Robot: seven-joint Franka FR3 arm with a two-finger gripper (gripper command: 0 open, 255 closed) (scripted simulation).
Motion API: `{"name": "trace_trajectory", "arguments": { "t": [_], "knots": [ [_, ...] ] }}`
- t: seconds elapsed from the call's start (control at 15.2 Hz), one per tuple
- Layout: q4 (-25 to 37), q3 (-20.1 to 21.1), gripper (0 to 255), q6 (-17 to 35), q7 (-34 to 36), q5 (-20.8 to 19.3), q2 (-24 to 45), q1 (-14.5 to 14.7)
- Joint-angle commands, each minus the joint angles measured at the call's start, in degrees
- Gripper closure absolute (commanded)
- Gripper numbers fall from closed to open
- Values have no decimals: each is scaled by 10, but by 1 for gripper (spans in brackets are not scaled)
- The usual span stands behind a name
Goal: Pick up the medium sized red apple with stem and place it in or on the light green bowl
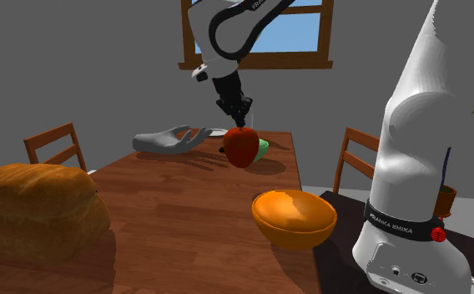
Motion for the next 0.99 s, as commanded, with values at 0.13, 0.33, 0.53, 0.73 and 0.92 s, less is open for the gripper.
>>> {"name": "trace_trajectory", "arguments": {
  "t": [0.13,0.33,0.53,0.73,0.92],
  "knots": [
    [17,1,255,-30,-12,7,-14,2],
    [32,2,255,-51,-22,11,-22,3],
    [48,3,255,-73,-31,15,-29,4],
    [65,4,255,-94,-39,18,-35,5],
    [84,4,255,-115,-48,21,-40,5]
  ]
}}
